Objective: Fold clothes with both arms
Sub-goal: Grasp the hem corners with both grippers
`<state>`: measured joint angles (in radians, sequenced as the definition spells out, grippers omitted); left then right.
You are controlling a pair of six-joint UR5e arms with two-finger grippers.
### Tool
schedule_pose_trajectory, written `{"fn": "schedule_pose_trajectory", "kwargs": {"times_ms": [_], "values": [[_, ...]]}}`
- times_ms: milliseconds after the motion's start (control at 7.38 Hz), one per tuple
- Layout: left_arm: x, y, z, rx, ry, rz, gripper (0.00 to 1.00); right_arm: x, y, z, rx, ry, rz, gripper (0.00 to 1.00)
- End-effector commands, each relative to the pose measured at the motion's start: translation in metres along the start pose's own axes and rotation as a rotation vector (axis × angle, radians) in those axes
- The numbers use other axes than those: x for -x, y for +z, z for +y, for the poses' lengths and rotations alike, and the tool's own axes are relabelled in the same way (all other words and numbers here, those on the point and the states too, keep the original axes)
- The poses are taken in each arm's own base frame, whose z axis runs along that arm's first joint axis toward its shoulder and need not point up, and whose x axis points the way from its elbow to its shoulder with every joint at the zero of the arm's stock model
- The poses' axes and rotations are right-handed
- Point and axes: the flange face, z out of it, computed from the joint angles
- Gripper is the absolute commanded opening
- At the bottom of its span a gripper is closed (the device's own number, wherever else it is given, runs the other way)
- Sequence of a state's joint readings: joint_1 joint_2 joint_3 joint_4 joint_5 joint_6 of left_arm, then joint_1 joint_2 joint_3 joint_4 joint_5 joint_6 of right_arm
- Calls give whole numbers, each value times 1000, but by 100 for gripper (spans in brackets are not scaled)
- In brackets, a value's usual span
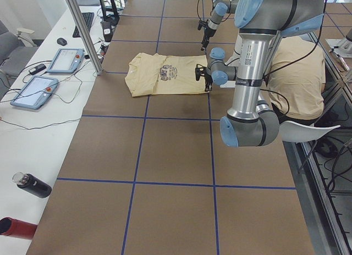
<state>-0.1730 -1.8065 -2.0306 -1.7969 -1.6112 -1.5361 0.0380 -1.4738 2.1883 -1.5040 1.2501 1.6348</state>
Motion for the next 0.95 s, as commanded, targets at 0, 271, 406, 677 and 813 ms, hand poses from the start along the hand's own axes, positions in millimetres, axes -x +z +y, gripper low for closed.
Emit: {"fn": "schedule_pose_trajectory", "kwargs": {"times_ms": [0,271,406,677,813], "values": [[-3,-8,0,2,1,17,0,2,17,29,-13,0,19,60],[-4,-9,0,2,0,19,0,2,25,46,-20,7,28,43],[-3,-10,0,0,-2,19,0,-1,33,53,-22,3,42,39],[-2,-9,-1,-1,-3,17,0,5,34,56,-21,2,37,38],[-2,-9,0,0,-3,17,0,7,37,57,-22,-1,40,38]]}}
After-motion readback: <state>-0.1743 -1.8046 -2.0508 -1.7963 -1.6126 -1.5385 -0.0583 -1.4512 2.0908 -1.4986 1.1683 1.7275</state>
